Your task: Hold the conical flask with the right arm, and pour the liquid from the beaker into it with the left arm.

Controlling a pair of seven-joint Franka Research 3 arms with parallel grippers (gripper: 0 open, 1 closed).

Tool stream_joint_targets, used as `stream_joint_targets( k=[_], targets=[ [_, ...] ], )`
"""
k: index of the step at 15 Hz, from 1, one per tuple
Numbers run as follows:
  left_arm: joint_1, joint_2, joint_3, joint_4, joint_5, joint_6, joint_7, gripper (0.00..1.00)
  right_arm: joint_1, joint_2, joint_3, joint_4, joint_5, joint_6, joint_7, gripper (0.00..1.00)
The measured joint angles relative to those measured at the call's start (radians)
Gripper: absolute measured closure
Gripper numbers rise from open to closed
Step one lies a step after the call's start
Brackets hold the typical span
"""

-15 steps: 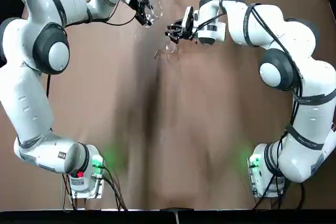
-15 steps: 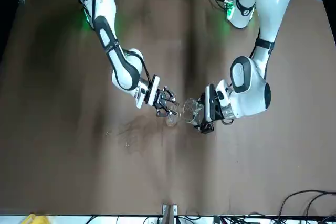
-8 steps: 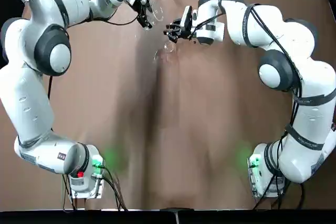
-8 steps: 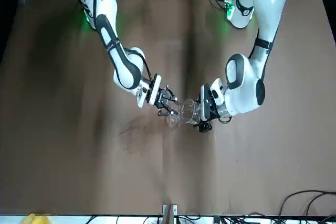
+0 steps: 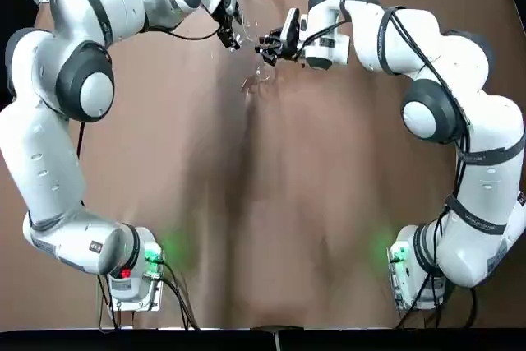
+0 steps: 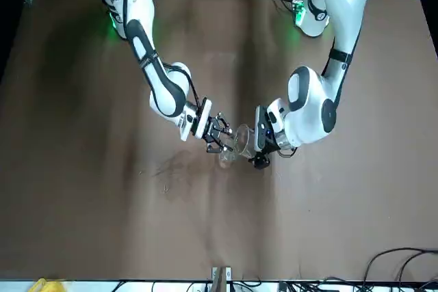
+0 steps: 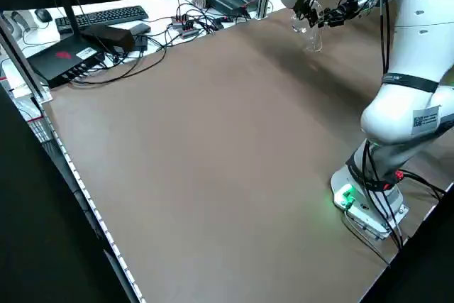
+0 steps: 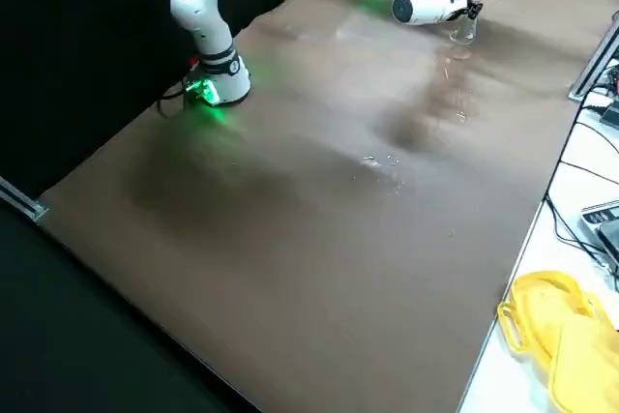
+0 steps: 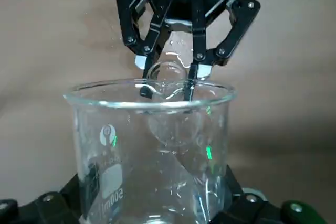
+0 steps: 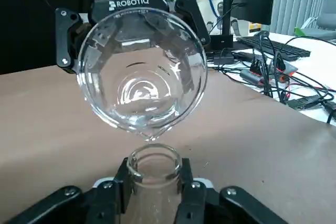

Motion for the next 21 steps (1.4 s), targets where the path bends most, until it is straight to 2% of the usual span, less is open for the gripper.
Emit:
stream_joint_targets(
  k=[7, 17, 21],
  targets=[
    [-0.005, 0.000, 0.000, 0.000, 0.072, 0.000, -0.007, 0.02, 0.002, 0.005, -0.001, 0.004, 0.002, 0.004, 0.000, 0.61],
    [-0.019, 0.000, 0.001, 0.000, 0.080, 0.000, -0.109, 0.02, 0.004, 0.006, -0.002, 0.006, 0.003, 0.007, 0.000, 0.61],
    [-0.021, -0.003, -0.002, 0.007, 0.158, 0.000, -0.192, 0.02, 0.007, 0.008, -0.002, 0.007, 0.003, 0.009, 0.000, 0.61]
  ],
)
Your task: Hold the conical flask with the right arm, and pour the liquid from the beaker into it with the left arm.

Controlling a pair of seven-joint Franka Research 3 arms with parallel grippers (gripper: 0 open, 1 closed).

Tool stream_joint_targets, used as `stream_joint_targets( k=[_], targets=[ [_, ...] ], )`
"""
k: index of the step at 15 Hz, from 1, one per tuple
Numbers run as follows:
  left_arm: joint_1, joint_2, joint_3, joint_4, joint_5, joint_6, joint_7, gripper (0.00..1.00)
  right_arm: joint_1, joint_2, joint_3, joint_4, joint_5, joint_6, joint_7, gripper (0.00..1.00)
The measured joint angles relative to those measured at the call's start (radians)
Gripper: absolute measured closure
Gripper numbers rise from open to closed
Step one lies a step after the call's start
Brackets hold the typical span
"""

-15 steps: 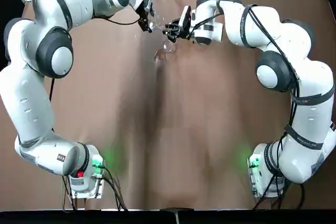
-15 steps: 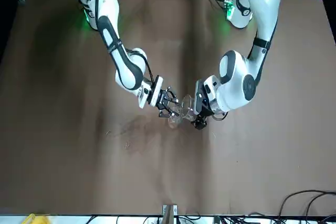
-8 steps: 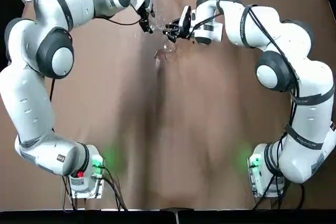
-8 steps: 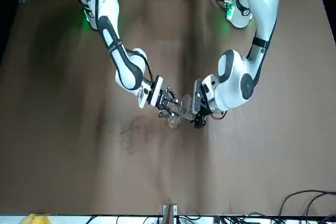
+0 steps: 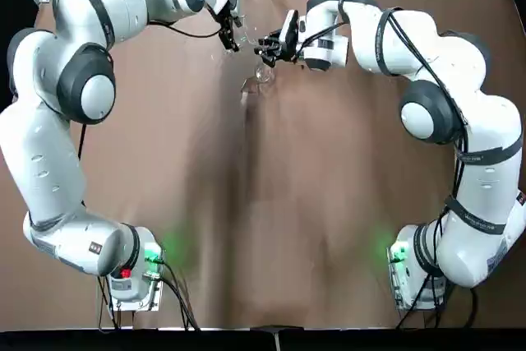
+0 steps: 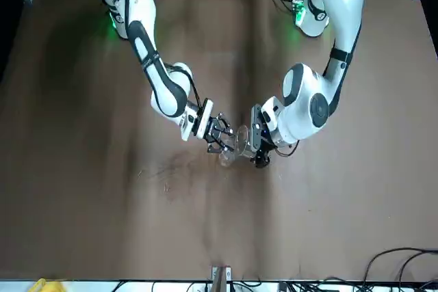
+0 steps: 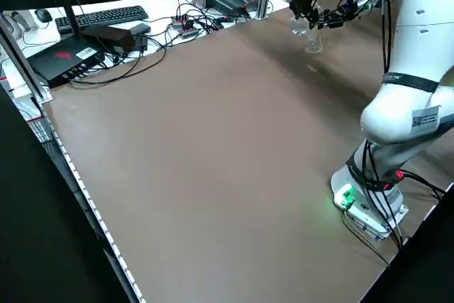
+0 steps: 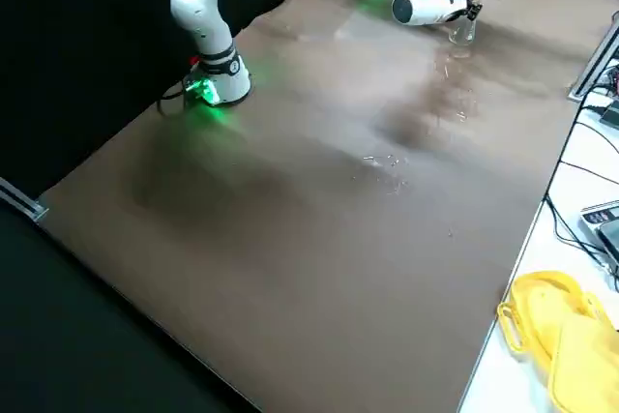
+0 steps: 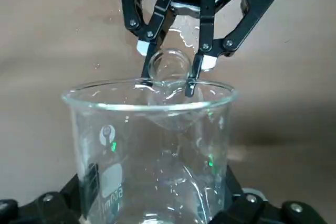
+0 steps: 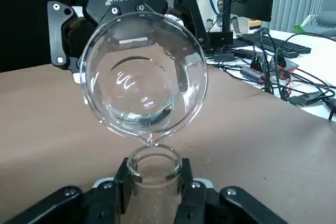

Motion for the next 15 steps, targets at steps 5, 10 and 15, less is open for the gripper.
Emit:
stream_joint_targets(
  k=[5, 10, 15],
  targets=[
    [-0.012, -0.005, -0.001, 0.003, 0.050, 0.000, -0.034, 0.02, 0.001, 0.000, -0.001, 0.003, 0.002, 0.003, 0.000, 0.61],
    [-0.028, -0.009, -0.001, 0.007, 0.104, 0.000, -0.044, 0.02, 0.002, 0.001, -0.001, 0.003, 0.002, 0.004, 0.000, 0.61],
    [-0.037, -0.017, -0.004, 0.009, 0.177, -0.005, -0.098, 0.02, 0.004, 0.001, -0.001, 0.003, 0.002, 0.007, 0.000, 0.61]
  ],
)
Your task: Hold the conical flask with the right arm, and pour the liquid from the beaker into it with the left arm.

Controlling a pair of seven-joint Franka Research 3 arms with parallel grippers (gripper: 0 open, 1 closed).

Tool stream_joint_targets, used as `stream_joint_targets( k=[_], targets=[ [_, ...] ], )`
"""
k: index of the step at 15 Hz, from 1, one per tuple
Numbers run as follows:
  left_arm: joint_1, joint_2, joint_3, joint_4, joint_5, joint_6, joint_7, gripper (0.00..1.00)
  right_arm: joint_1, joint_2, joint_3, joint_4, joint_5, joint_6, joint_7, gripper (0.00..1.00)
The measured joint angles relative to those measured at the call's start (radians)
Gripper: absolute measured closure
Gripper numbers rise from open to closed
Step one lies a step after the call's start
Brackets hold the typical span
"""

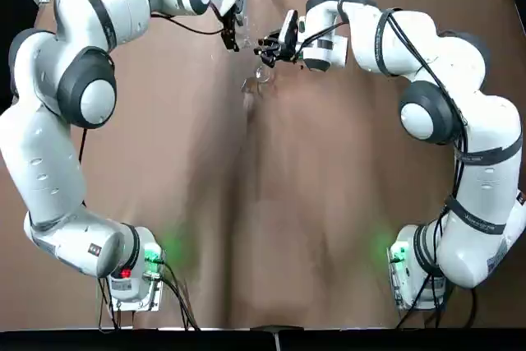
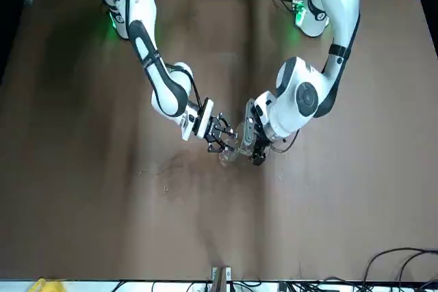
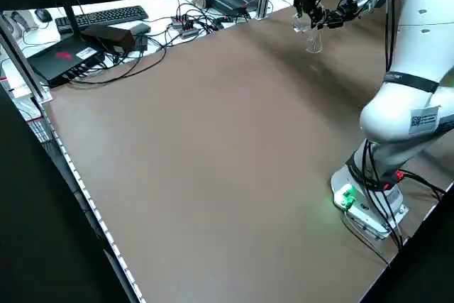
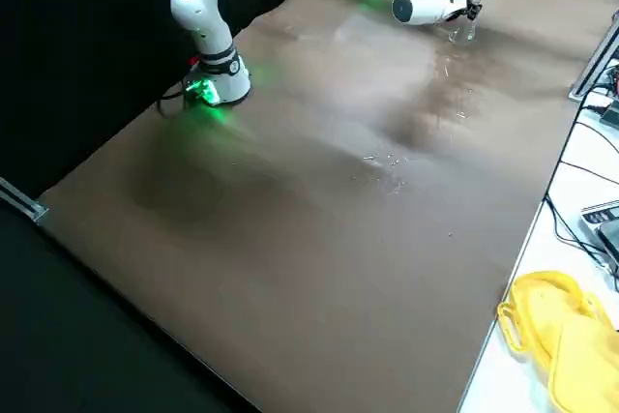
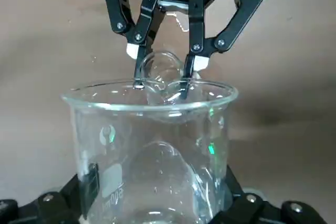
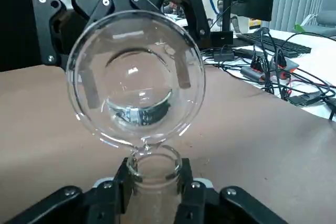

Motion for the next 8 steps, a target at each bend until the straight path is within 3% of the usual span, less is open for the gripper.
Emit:
stream_joint_targets(
  k=[8],
  targets=[
    [-0.017, -0.019, -0.003, 0.000, 0.075, -0.018, -0.069, 0.02, 0.000, 0.000, -0.002, 0.000, 0.000, 0.003, 0.000, 0.61]
  ],
)
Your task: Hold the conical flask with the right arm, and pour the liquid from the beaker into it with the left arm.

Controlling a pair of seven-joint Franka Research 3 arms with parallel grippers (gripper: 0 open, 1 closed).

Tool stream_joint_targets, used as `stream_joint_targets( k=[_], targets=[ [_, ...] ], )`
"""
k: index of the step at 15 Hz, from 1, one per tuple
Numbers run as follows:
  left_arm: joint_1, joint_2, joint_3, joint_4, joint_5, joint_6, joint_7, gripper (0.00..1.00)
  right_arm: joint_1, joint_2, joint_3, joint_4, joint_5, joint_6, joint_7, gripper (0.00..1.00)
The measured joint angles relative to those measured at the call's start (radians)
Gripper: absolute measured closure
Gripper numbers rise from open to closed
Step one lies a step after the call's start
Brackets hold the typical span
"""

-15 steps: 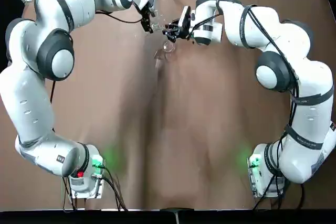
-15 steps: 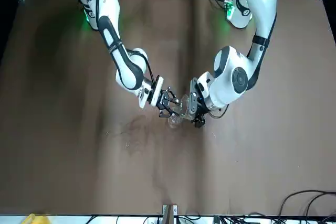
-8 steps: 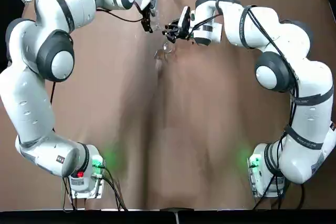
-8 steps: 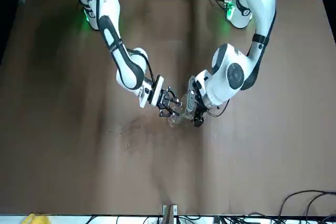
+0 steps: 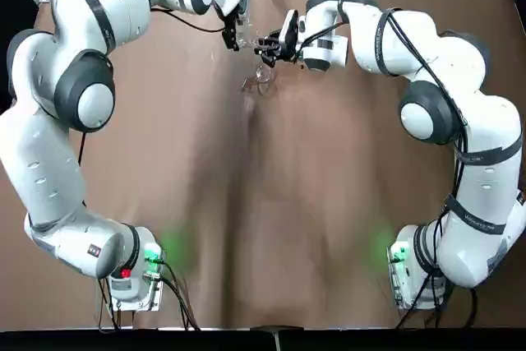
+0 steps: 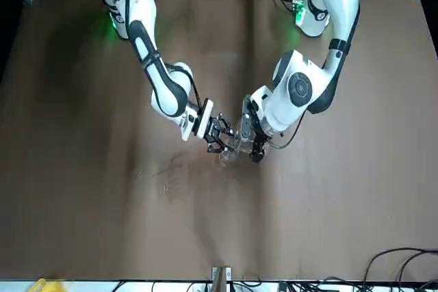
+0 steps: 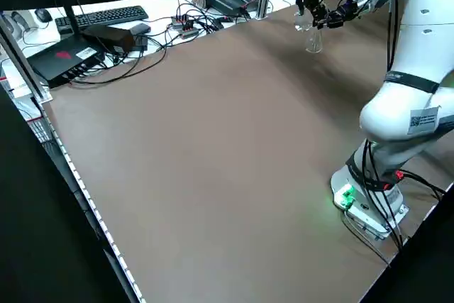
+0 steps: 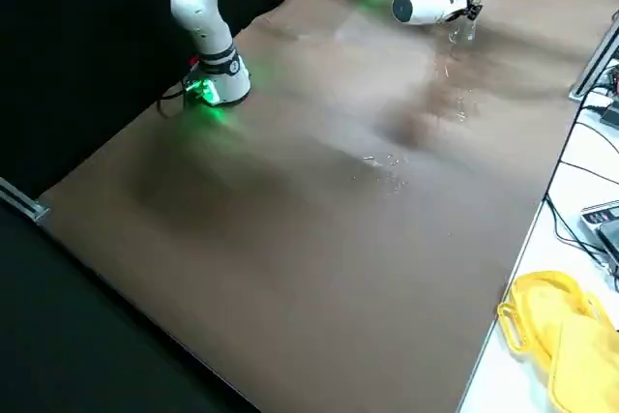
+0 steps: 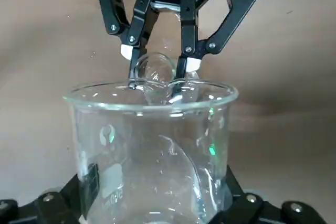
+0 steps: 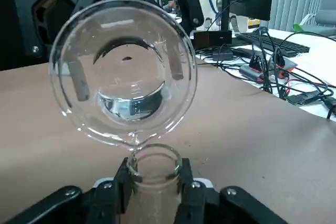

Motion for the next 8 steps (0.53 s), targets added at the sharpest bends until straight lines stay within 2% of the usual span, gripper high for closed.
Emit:
stream_joint_targets(
  k=[8],
  targets=[
    [-0.020, -0.011, -0.001, 0.015, 0.081, -0.046, -0.040, 0.02, 0.000, 0.000, 0.000, 0.001, 0.001, 0.002, 0.000, 0.61]
  ],
)
